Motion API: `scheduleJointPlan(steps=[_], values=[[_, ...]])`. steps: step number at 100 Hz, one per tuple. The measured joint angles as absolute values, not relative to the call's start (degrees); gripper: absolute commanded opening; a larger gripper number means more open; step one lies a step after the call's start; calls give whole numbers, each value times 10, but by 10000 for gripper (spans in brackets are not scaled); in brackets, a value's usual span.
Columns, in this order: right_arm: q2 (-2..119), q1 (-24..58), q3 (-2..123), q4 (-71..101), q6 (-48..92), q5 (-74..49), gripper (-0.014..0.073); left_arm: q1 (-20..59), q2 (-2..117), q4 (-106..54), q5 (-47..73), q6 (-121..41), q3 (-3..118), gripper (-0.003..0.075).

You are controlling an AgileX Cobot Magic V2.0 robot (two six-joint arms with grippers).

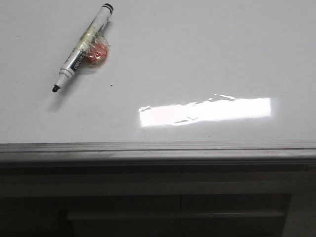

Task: Write number 0 on whiteboard

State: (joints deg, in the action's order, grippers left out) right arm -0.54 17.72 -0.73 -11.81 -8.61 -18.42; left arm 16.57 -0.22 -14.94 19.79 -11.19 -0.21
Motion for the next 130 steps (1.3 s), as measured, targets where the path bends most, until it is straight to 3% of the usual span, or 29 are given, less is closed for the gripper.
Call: scheduleJointPlan(steps=[85, 114, 130], values=[[-5, 177, -7, -120, -86, -184, -69, 166, -2, -149, 198, -112, -2, -20], [-5, 177, -7, -284, -86, -195, -69, 166, -2, -161, 184, -112, -2, -20], [-5, 177, -7, -377, -86, -180, -69, 166, -2, -310, 137, -112, -2, -20]])
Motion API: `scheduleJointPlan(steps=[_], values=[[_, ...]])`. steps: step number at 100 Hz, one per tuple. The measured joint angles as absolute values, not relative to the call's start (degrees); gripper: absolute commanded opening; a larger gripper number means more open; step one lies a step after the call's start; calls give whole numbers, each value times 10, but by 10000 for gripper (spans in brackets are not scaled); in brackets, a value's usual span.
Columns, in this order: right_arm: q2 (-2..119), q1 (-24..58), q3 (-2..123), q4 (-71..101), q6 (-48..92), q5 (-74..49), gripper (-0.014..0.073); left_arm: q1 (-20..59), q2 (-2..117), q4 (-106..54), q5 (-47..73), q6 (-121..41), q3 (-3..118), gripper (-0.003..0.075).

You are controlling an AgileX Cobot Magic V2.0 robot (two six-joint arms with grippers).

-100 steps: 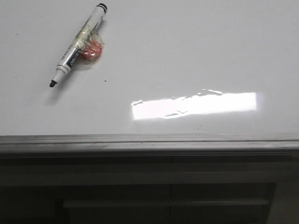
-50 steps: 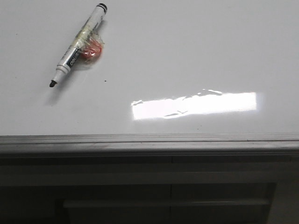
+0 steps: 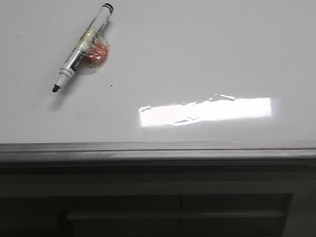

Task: Write number 0 on whiteboard

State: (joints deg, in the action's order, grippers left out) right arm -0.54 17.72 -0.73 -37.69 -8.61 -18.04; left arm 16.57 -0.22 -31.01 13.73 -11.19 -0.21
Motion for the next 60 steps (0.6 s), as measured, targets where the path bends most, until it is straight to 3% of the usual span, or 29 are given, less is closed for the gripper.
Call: scheduleJointPlan(steps=[28, 60], values=[[-5, 177, -7, -342, -86, 41, -69, 166, -2, -552, 97, -112, -2, -20], [-5, 177, -7, 27, -122, 81, -69, 166, -2, -637, 98, -112, -2, -19]])
